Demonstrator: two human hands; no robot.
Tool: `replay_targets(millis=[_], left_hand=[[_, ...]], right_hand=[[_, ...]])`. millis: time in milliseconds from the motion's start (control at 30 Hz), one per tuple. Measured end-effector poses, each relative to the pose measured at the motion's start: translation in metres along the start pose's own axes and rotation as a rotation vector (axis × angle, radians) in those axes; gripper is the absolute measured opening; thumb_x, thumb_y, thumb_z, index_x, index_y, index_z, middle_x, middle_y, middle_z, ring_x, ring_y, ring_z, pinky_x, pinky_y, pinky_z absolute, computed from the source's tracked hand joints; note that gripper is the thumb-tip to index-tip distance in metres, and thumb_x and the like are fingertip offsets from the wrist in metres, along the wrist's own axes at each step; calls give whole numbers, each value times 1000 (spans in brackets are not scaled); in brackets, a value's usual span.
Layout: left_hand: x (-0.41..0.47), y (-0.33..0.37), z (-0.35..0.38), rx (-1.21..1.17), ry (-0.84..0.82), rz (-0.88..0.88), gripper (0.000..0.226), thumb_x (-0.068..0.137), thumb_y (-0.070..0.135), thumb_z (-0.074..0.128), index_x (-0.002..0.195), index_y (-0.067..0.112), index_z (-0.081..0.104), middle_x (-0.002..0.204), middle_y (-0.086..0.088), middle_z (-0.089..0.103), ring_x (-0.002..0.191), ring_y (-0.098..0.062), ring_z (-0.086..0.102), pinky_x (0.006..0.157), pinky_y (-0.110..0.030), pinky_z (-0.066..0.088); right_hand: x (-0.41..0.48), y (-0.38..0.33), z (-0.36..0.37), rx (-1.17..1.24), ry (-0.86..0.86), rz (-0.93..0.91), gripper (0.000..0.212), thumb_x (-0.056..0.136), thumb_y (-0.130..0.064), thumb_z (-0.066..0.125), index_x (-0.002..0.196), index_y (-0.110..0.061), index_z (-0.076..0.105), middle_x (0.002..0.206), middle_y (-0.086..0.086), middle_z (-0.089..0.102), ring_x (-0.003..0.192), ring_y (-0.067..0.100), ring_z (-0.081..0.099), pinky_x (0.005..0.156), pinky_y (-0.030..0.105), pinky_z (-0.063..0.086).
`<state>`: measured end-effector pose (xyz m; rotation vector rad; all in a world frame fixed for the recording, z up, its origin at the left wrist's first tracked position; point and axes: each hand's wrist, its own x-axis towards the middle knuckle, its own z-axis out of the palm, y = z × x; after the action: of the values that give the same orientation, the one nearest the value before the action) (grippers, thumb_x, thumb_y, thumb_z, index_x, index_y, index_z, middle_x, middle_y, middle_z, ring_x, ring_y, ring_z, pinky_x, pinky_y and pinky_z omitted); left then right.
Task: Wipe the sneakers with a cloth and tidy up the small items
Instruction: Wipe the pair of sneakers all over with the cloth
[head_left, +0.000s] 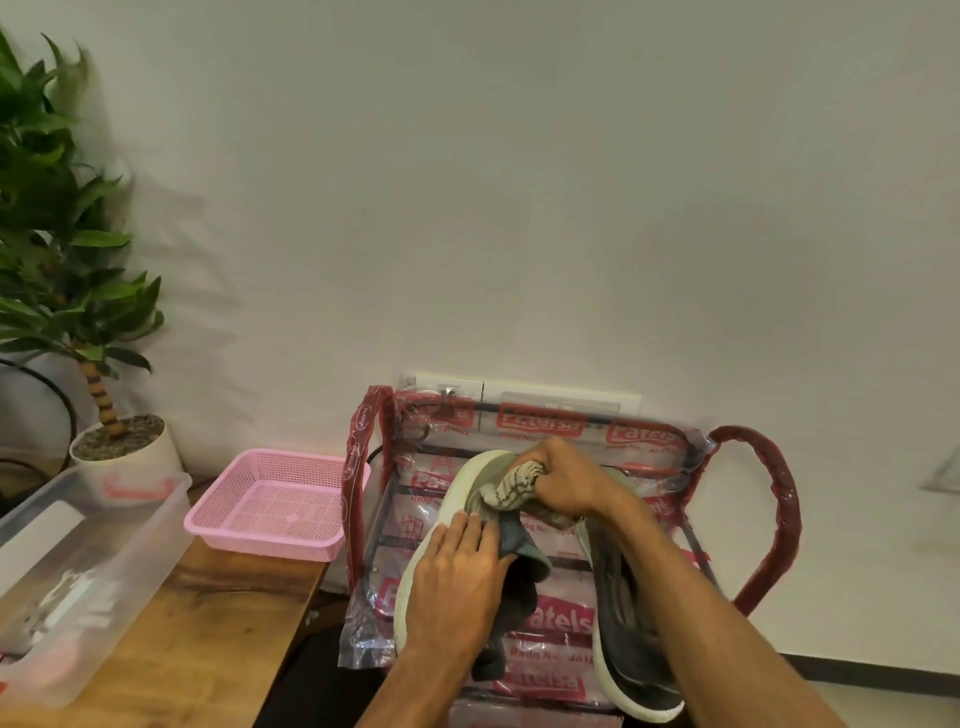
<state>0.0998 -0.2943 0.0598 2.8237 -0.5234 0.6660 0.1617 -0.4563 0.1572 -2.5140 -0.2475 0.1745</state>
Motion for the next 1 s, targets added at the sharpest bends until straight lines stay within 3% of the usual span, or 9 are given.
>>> replay_targets(millis=[100,233,367,500,667,733,800,867,1000], left_hand=[[1,2,-1,-1,6,-4,54,52,44,92,95,14,77,95,-5,75,91,-21,72,76,-36,59],[0,4,-1,-14,-39,7,52,50,40,94,92,13,77,94,-6,75,92,-22,72,78,-37,58],[-1,6,-1,-38,-54,-15,53,52,41,93,95,12,77,96,-7,75,94,-22,72,80,-37,57],[-1,2,-6,-87,-101,-34,46,88,44,67,124,16,65,129,-4,64,126,-19,55,106,-35,42],[0,3,-10,-102,-113,-1,51,58,44,90,98,16,76,100,-3,75,99,-18,70,85,-34,55],[1,5,-16,-104,-136,-34,49,80,46,75,118,16,68,121,-5,68,119,-19,61,101,-34,46],[1,4,-16,-106,-140,-39,50,100,44,45,142,17,46,148,-4,46,141,-18,36,117,-32,24],[2,1,-18,-117,-87,-32,50,104,44,32,148,20,36,155,-1,36,146,-15,25,119,-30,16],[3,-3,-20,-120,-93,-7,49,104,47,26,146,25,35,154,5,36,145,-12,24,118,-27,19]], right_hand=[[-11,4,9,-85,89,9,19,86,-8,65,83,-25,73,77,-8,69,70,9,63,63,30,55],[-25,7,18,-198,-50,-75,27,80,-6,62,97,-23,75,94,-3,73,81,15,65,72,37,56],[-17,7,23,-385,78,-56,27,83,-13,62,104,-26,72,101,0,72,88,21,66,76,40,56],[-22,0,29,-428,37,-70,12,84,-17,61,90,-20,71,91,4,70,83,23,64,74,41,55],[-19,-1,14,-424,-32,-18,14,85,-17,63,95,-20,72,96,1,72,84,22,65,75,40,55],[-17,0,26,-516,16,-20,11,86,-17,62,95,-14,67,100,6,69,90,26,65,77,41,54],[-19,-2,33,-538,18,-21,6,85,-16,60,88,-10,61,99,10,68,90,28,64,73,38,52],[-26,-10,27,-536,-17,-34,8,82,-11,57,75,-12,55,89,11,66,82,29,62,66,37,48],[-39,-23,3,-498,-83,-54,29,79,-6,55,57,-24,48,75,3,61,72,25,58,68,43,52]])
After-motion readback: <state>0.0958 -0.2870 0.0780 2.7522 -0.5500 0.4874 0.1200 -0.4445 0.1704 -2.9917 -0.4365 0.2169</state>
